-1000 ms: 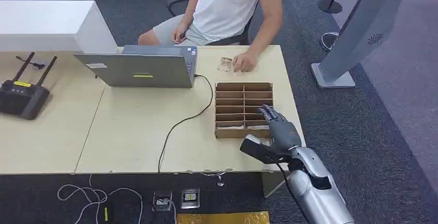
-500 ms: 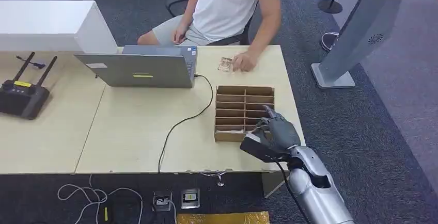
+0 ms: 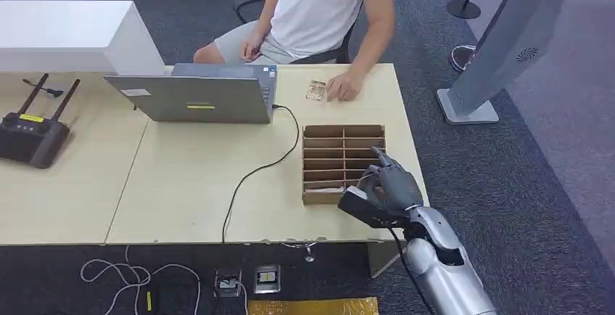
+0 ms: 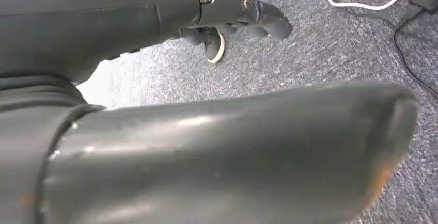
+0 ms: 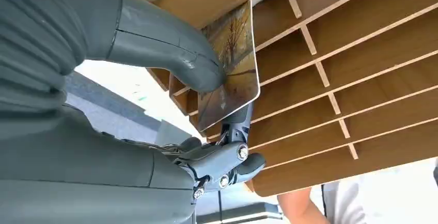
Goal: Pass the card to the sensor for recognition and then transmit it.
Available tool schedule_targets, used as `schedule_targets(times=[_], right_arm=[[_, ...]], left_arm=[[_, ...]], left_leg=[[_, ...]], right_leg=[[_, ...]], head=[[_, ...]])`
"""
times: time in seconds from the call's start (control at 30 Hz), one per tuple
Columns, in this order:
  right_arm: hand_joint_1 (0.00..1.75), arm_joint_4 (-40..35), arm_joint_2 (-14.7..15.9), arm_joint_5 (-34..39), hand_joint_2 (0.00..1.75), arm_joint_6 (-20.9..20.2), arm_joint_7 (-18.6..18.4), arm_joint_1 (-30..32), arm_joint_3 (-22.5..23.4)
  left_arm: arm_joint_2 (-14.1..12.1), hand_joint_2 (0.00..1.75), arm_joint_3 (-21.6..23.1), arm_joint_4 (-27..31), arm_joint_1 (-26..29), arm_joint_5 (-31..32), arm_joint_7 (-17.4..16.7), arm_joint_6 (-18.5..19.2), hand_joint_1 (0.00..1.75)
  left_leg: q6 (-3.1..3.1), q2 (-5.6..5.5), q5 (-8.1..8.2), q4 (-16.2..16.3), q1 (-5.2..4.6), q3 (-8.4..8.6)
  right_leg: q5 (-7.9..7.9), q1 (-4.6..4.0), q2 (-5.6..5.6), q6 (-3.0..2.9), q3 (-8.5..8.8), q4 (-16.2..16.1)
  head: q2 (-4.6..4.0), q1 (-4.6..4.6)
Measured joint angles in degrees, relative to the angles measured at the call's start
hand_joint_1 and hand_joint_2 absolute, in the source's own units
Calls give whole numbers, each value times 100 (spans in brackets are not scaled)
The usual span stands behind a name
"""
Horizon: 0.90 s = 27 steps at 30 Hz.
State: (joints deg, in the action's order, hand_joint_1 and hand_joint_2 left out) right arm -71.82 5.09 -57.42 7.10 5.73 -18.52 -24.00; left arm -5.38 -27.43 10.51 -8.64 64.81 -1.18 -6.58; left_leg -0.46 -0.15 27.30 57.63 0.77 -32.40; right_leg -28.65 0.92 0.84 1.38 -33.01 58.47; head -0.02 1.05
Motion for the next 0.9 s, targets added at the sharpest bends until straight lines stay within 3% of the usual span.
schedule_targets(times=[0.37,0.7,0.9], right_arm=[[175,-142,81,-46,175,85,28,-347,197],[175,-511,400,-308,175,20,192,-1605,745],[173,-586,525,-359,175,-64,350,-2262,824]], left_arm=[[48,0,33,0,-1,44,0,4,0],[85,0,142,2,-86,103,0,33,0],[96,0,208,2,-144,164,0,57,0]], left_leg=[[0,3,-1,1,-1,2],[1,8,-3,3,-1,6],[1,18,-3,3,-2,0]], right_leg=[[3,1,-11,0,-2,0],[9,1,-19,-1,-1,0],[10,2,-27,-2,-10,2]], head=[[0,0],[0,0],[0,2]])
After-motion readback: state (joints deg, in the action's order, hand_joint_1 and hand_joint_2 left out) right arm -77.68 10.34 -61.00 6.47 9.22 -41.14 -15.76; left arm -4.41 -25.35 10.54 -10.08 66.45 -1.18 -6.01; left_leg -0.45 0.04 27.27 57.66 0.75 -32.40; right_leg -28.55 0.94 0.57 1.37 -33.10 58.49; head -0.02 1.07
